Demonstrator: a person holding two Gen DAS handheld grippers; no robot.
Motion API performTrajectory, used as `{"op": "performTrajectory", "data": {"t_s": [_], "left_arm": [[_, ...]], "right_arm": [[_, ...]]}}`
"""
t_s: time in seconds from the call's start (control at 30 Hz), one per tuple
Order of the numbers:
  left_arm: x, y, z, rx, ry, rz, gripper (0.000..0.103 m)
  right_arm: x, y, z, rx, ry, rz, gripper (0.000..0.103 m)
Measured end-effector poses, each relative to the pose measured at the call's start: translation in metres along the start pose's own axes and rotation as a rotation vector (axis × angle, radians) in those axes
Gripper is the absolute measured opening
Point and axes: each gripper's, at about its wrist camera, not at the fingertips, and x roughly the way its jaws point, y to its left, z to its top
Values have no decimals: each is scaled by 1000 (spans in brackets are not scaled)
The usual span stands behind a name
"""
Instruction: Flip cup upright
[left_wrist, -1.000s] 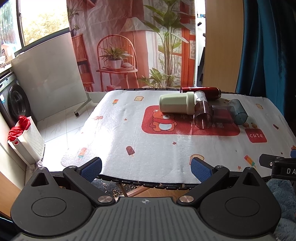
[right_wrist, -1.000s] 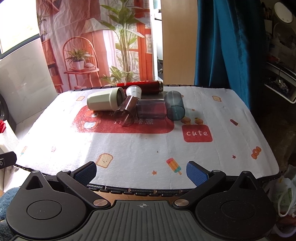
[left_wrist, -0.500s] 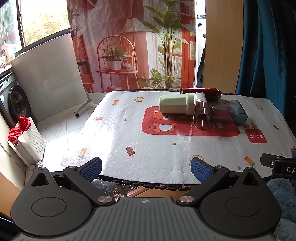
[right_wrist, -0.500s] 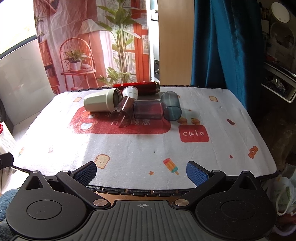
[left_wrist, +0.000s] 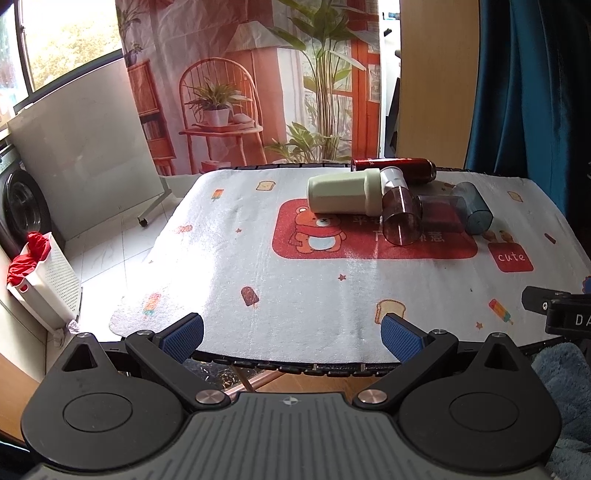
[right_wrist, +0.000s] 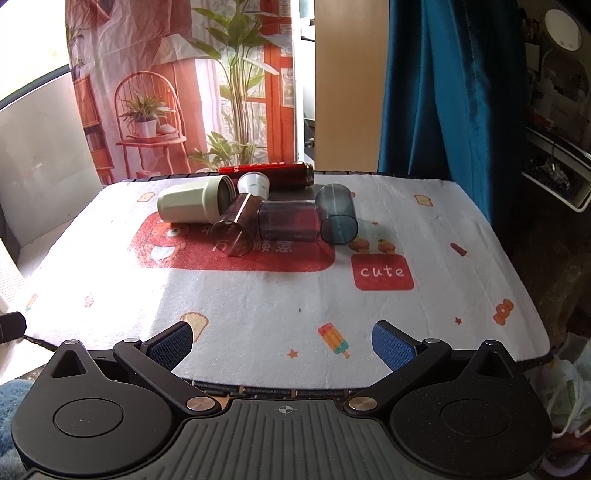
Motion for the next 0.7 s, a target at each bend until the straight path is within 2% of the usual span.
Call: {"op": "performTrajectory", "data": {"t_s": [0.3,0.7], "left_arm": [[44,-8,15,32,23,-2,103],[112,-18,41,-2,70,-46,102]], "right_arm": [[36,1,24,-45,-40,31,103],[102,-17,36,-15,-37,67,102]]}}
